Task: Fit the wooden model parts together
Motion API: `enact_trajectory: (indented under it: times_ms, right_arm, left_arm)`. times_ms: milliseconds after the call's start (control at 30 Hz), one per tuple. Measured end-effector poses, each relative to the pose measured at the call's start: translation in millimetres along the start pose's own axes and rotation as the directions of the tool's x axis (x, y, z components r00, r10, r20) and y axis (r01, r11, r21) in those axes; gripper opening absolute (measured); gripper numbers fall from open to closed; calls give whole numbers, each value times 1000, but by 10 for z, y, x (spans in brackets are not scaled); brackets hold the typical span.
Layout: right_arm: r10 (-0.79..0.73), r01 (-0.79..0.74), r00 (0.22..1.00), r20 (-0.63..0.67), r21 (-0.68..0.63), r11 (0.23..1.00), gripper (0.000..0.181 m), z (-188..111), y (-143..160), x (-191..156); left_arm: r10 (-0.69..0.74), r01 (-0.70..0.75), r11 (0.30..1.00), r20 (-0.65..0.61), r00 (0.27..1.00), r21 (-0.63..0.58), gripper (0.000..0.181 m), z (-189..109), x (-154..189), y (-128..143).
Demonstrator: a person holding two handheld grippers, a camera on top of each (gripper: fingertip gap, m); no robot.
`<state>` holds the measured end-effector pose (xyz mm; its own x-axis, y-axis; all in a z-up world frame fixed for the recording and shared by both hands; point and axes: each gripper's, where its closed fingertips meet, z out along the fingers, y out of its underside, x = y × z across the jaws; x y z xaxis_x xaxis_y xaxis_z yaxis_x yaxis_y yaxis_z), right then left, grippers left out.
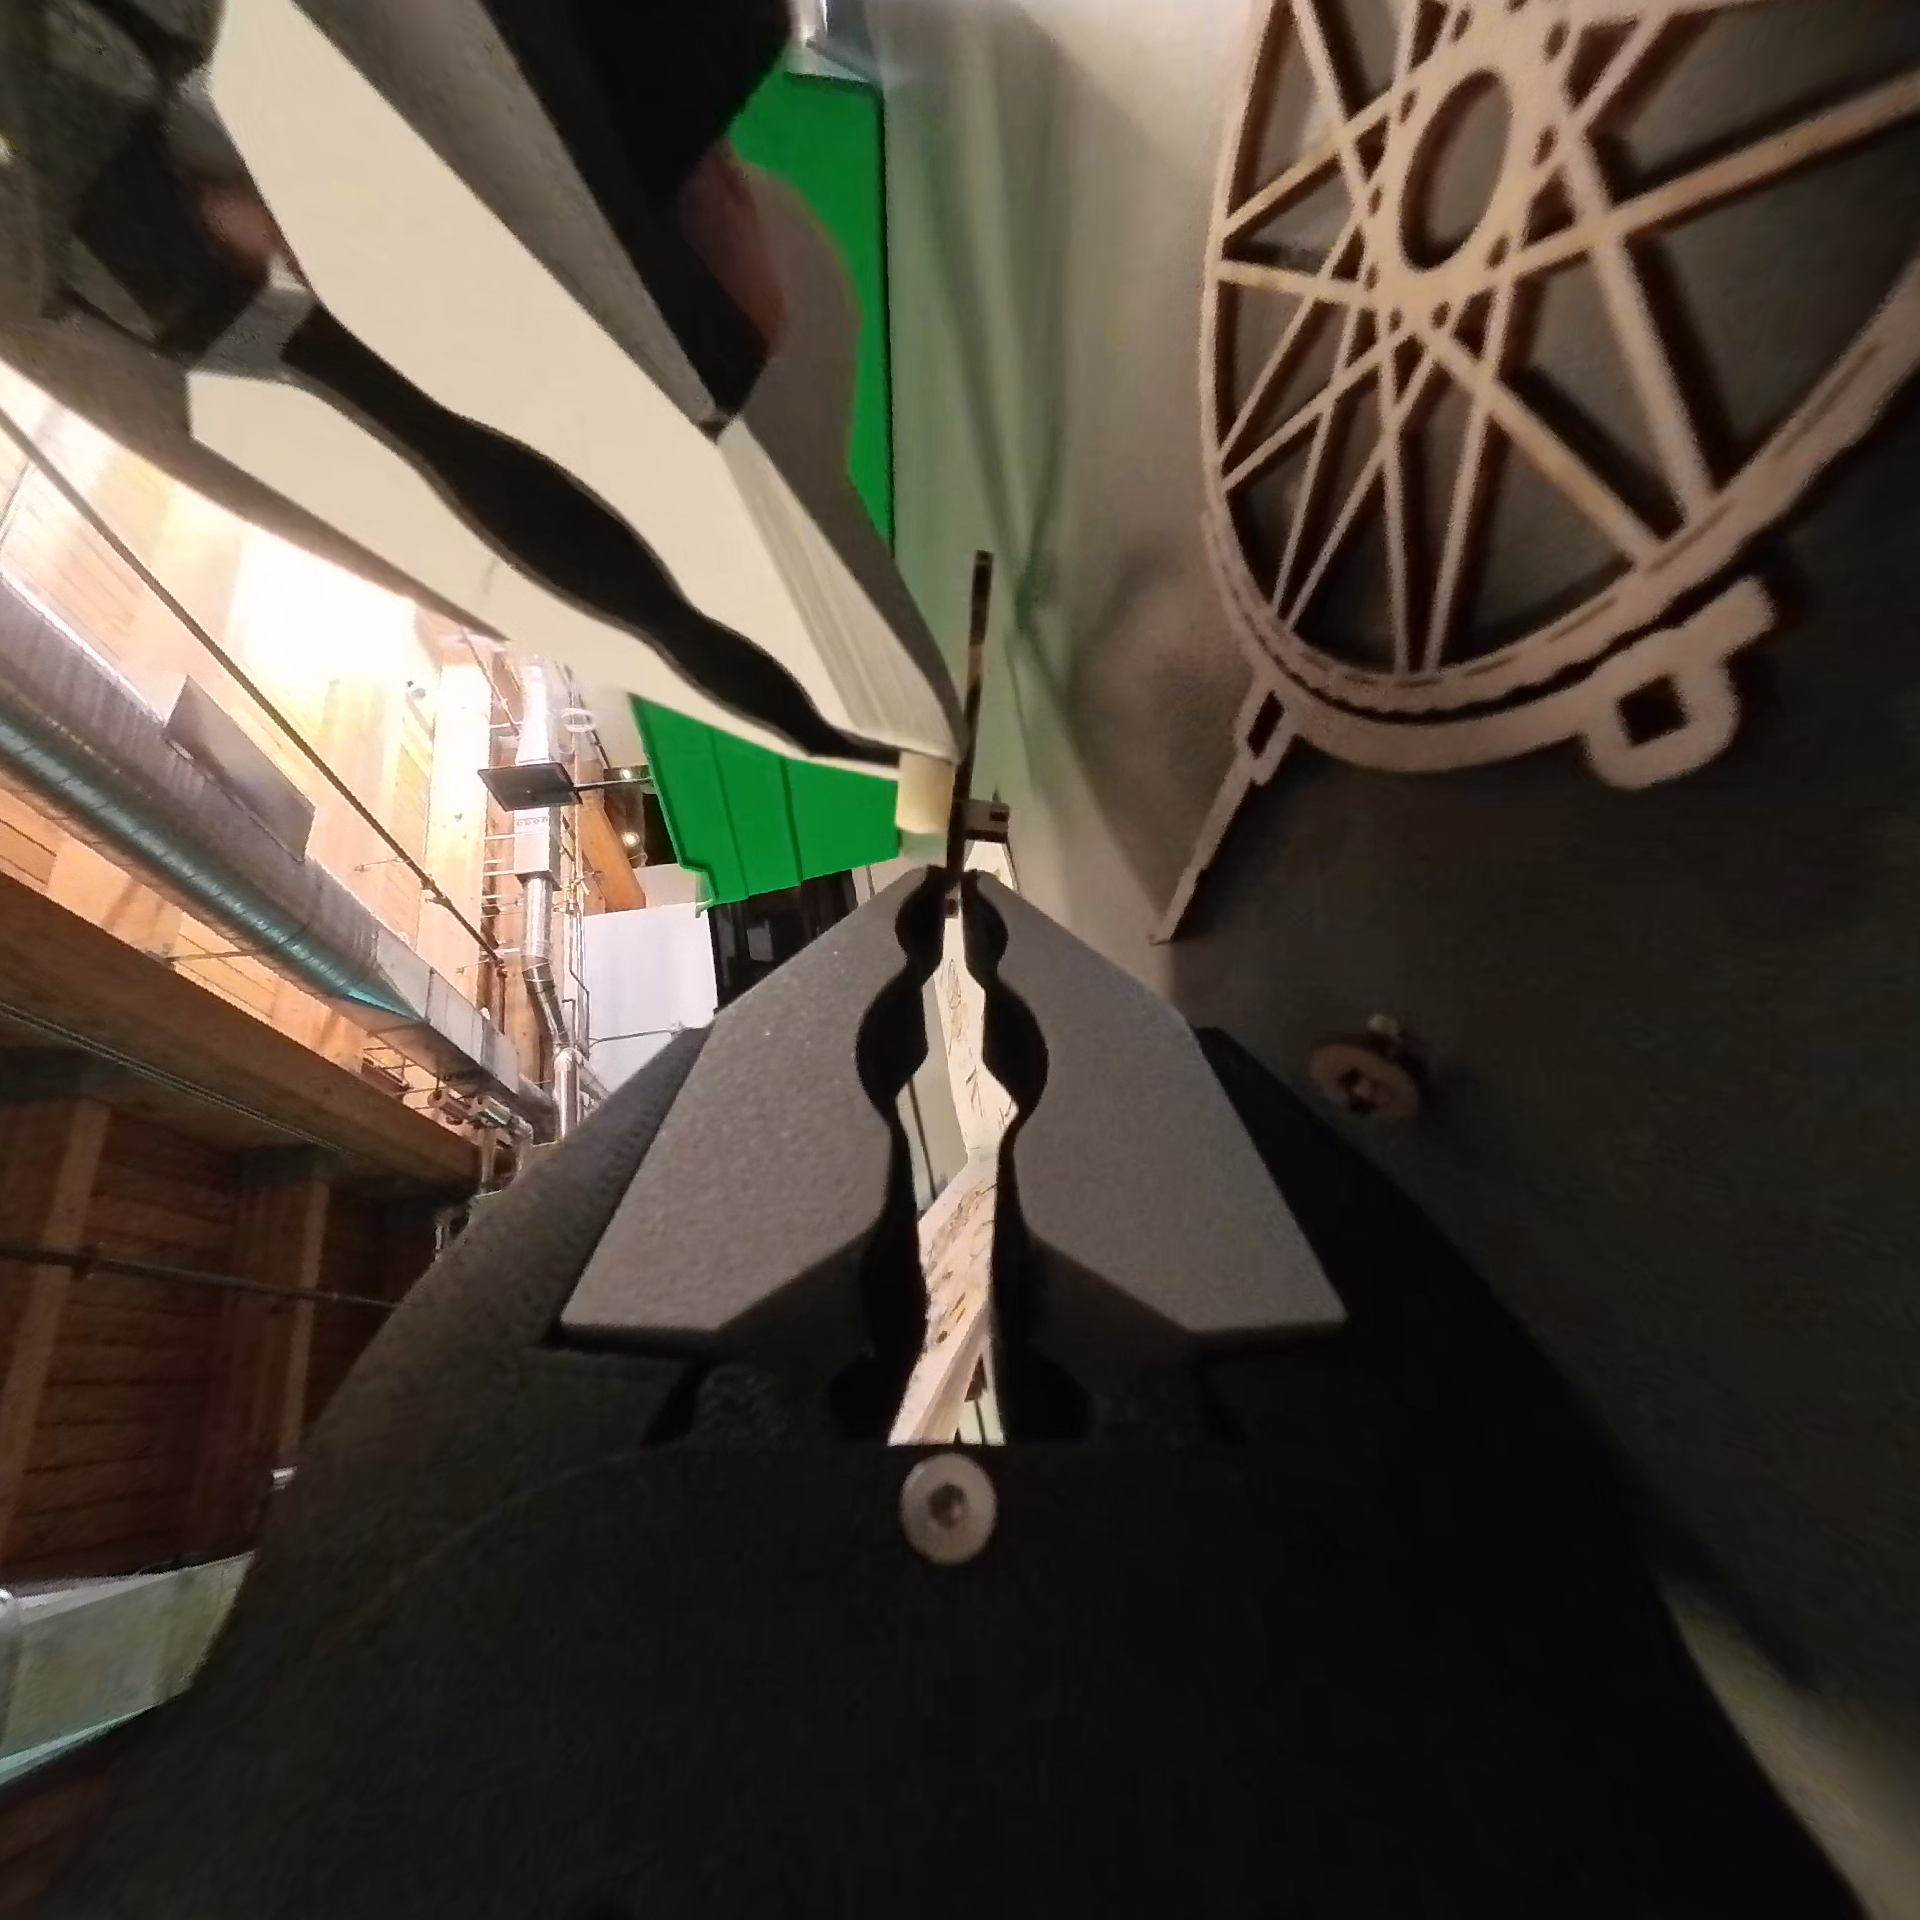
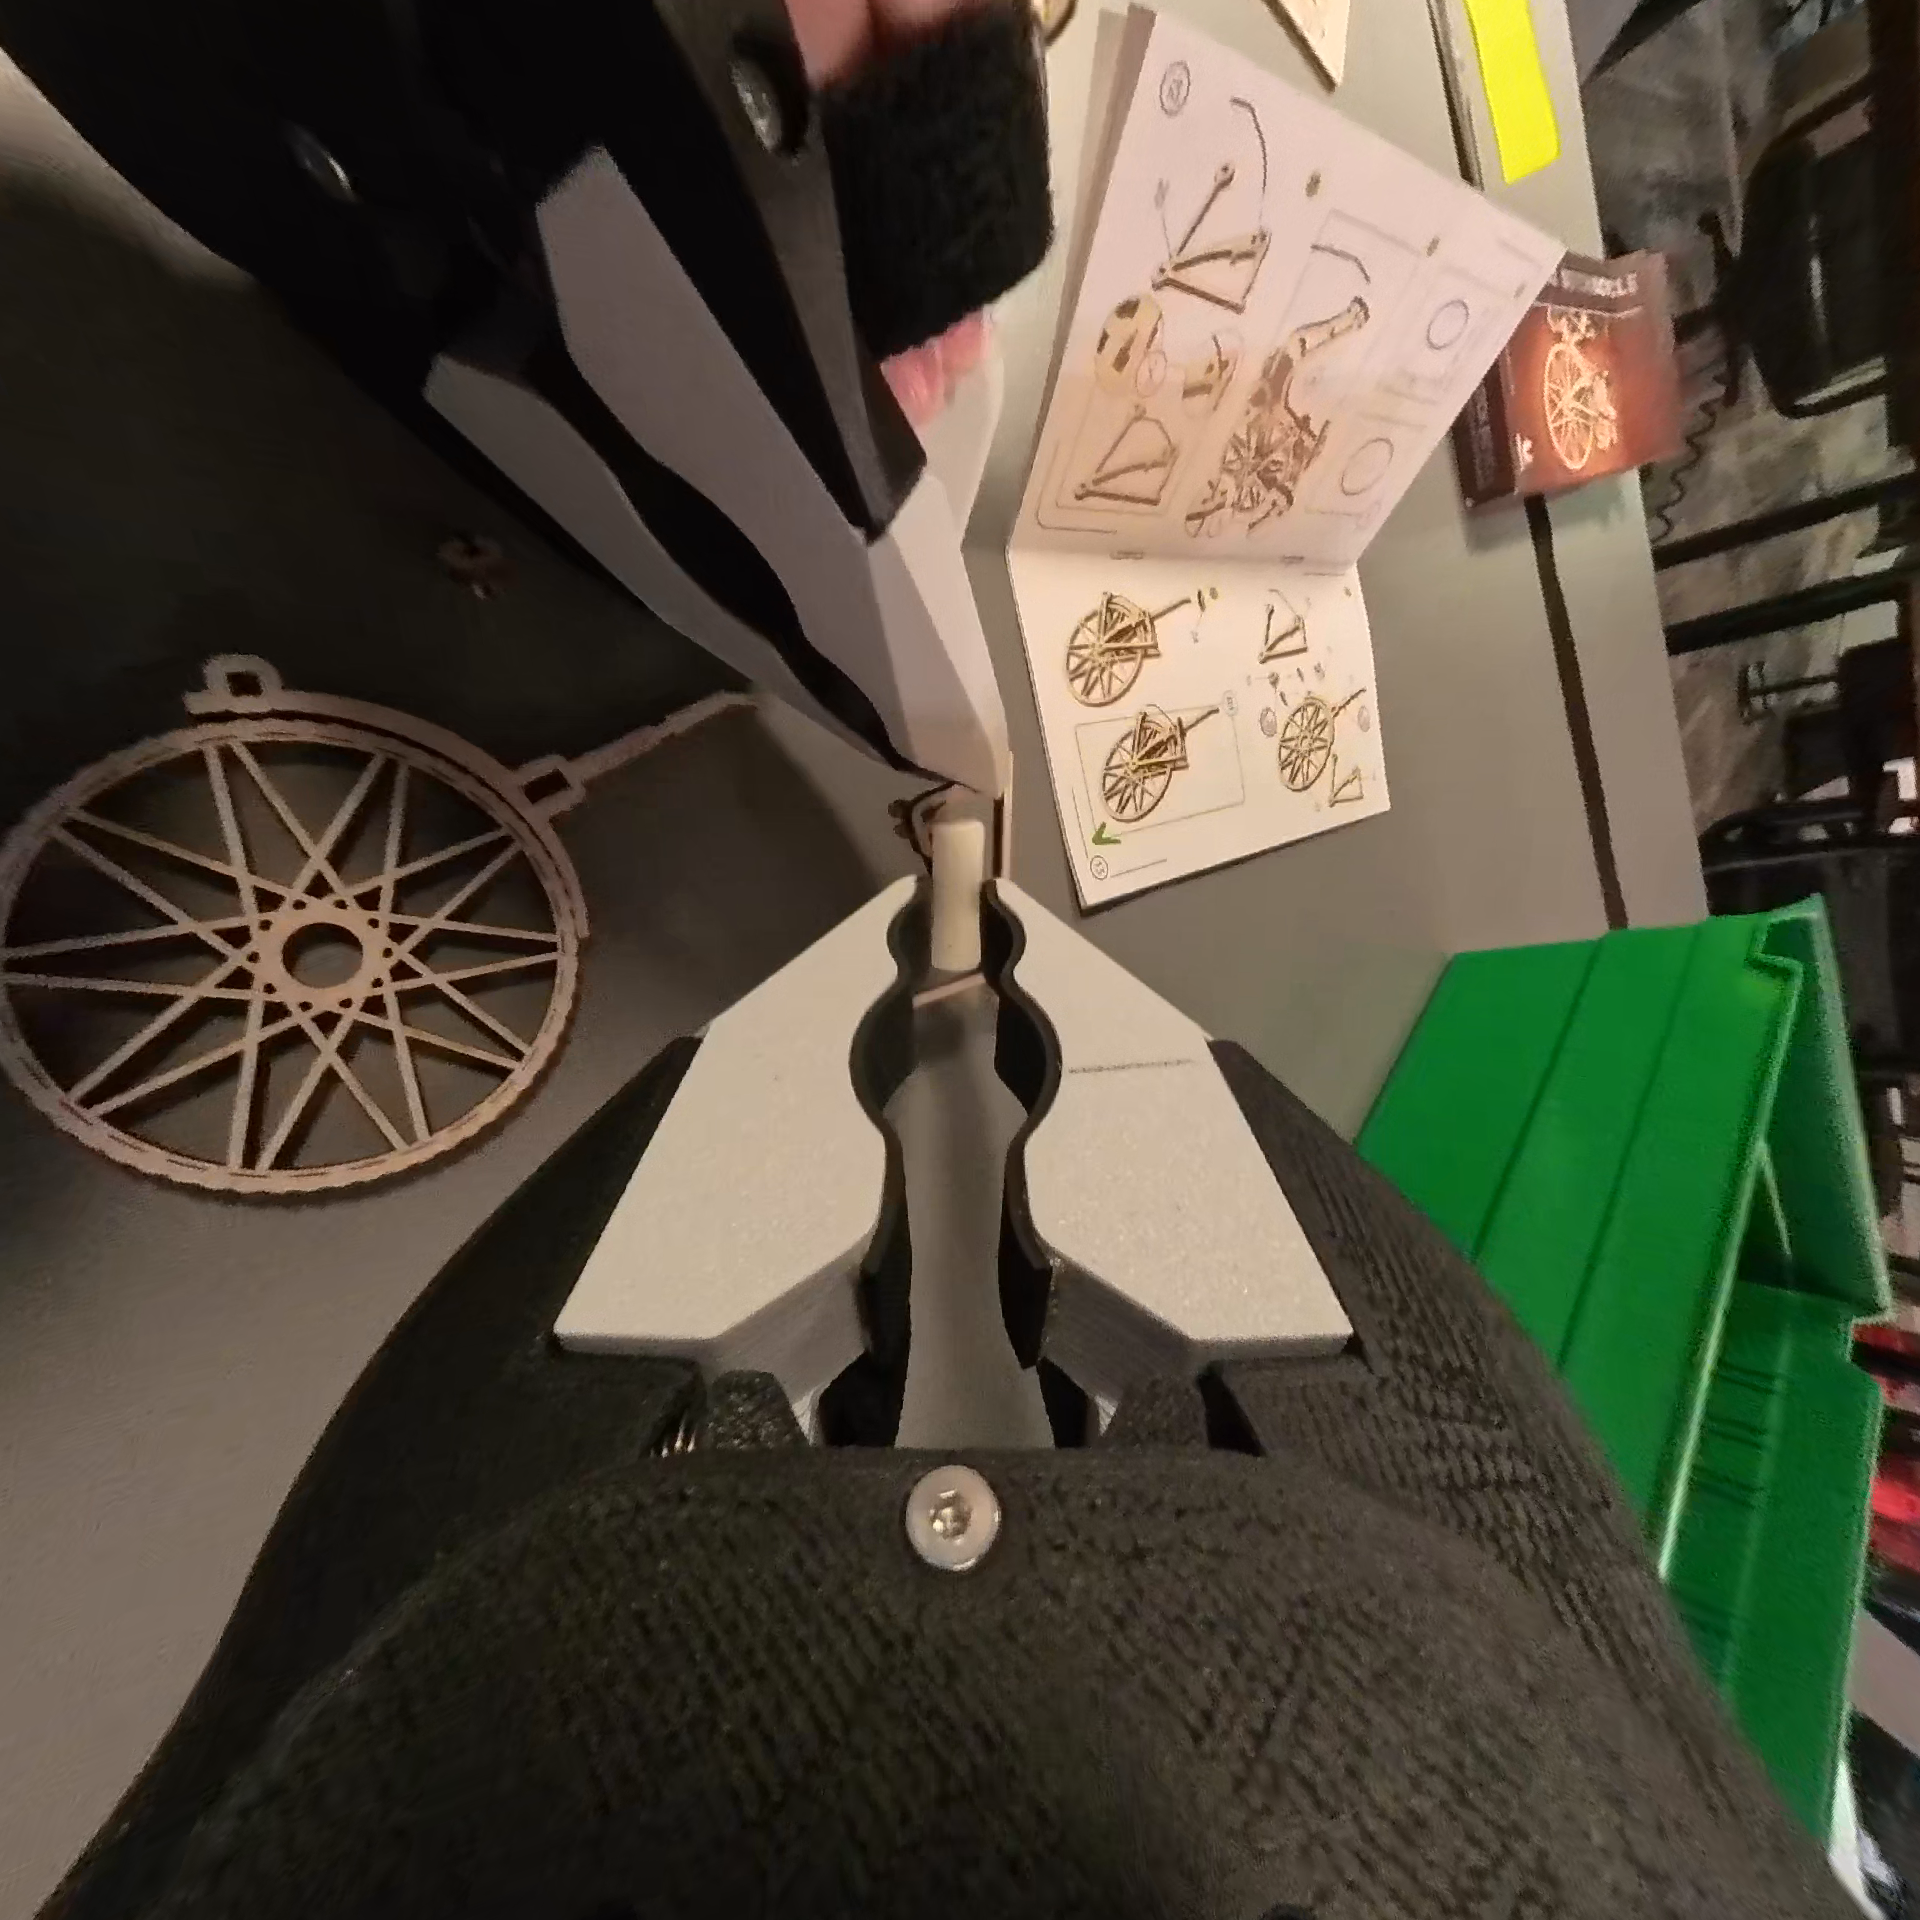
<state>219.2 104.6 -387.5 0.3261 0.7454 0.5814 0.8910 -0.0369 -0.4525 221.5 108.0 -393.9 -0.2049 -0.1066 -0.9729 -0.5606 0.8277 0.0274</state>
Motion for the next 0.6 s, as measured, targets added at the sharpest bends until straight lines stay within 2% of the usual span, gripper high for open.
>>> enact_trajectory:
  times_ms: [100, 200, 300, 367, 433, 500, 600]
  right_arm:
    - [-24, 23, 1000, 9, 32, 999, 6, -34, -79, -47]
    - [-8, 7, 1000, -11, -23, 1000, 7, 4, 55, 12]
    - [-27, 27, 1000, -9, 13, 1000, 6, -53, -32, -22]
    - [28, -31, 997, -70, -40, 999, 7, -104, 162, 170]
    - [164, -170, 984, -67, -98, 980, 6, -123, 446, 292]
    - [204, -209, 978, -50, -168, 963, 7, -107, 682, 296]
    - [246, -240, 969, 16, -172, 956, 9, -48, 735, 187]
  left_arm:
    - [1, -1, 1000, 2, 1000, 1, 2, -2, -2, 0]
    - [-3, 3, 1000, -2, 1000, -1, 2, -1, 1, 4]
    - [-6, 6, 1000, -4, 1000, -2, 2, -1, 1, 9]
    - [-6, 6, 1000, -3, 1000, -3, 2, -1, 1, 13]
    - [-7, 7, 1000, -4, 1000, -4, 2, -2, 0, 17]
    - [-4, 4, 1000, -2, 1000, -6, 2, 0, -4, 22]
    - [-7, 7, 1000, -6, 1000, -10, 2, 1, 0, 39]
